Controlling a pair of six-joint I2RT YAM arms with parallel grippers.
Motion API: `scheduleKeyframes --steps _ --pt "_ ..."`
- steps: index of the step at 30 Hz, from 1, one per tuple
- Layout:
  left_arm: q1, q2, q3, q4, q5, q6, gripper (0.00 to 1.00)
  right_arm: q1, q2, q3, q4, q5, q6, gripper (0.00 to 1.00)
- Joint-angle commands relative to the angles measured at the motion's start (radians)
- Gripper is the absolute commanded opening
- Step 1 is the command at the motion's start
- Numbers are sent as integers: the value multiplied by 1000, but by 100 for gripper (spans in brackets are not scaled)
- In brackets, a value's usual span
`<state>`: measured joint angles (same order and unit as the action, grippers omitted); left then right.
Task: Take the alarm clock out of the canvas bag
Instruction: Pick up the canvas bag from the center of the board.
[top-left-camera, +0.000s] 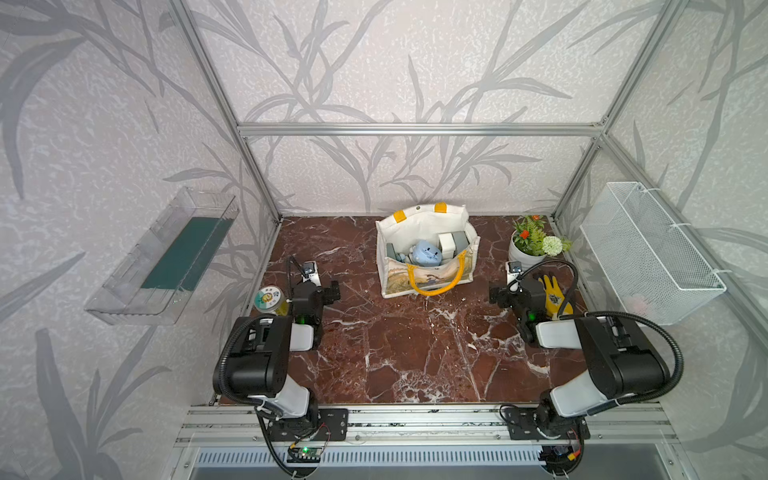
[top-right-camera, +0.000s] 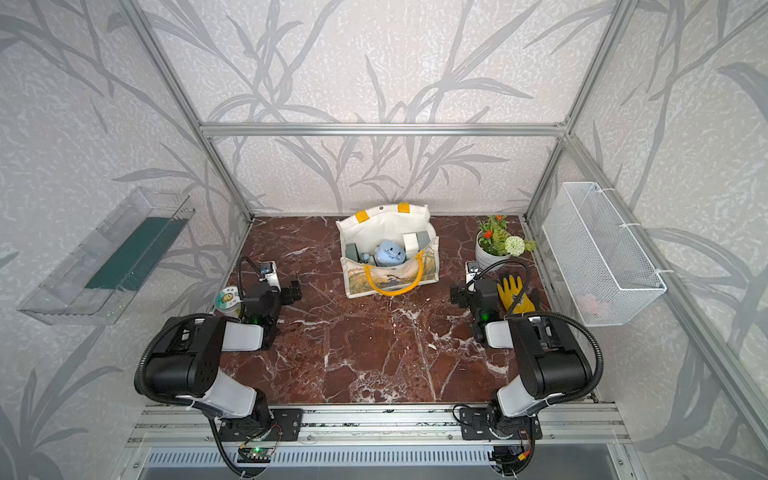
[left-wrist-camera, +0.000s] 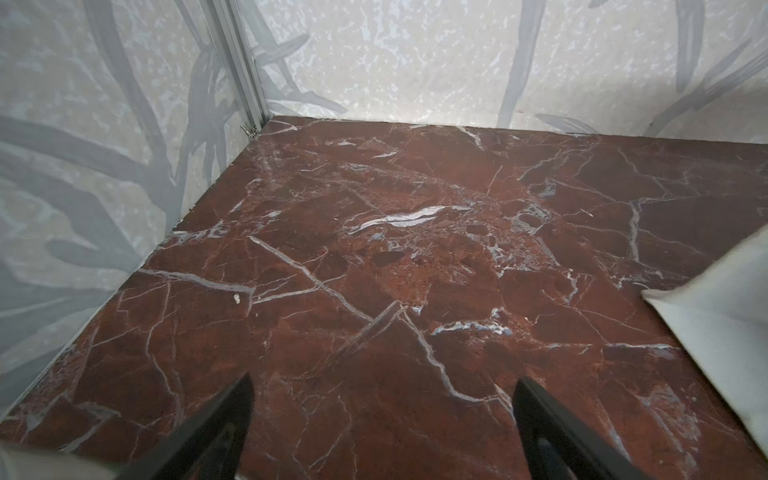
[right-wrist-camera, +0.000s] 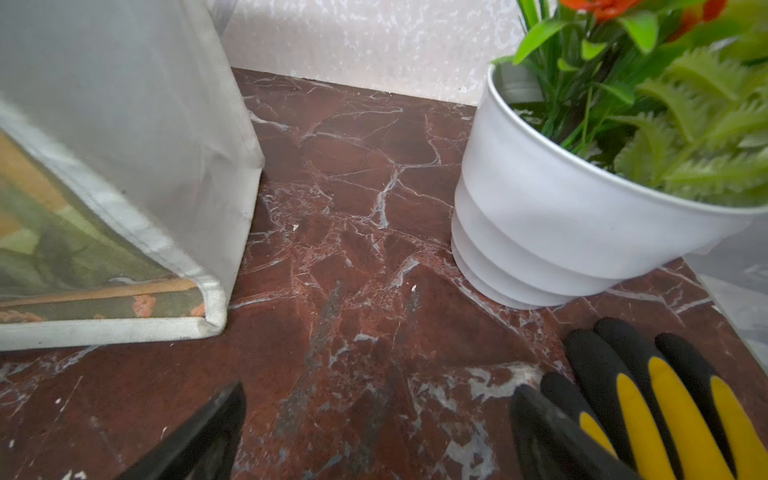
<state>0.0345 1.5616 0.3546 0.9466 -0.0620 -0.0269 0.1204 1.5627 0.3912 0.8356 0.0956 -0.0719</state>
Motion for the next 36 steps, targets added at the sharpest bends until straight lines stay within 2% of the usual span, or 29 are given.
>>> scheduleKeyframes --steps 1,32,34,36 --pt "3 3 19 3 11 10 99 -2 -18 15 10 3 3 99" --pt "4 2 20 2 11 6 99 -2 -18 15 10 3 4 99" --pt "4 -21 30 -37 -15 -7 99 -2 -19 14 13 2 5 99" --pt "5 -82 71 -175 -50 -21 99 -1 -27 20 10 11 10 99"
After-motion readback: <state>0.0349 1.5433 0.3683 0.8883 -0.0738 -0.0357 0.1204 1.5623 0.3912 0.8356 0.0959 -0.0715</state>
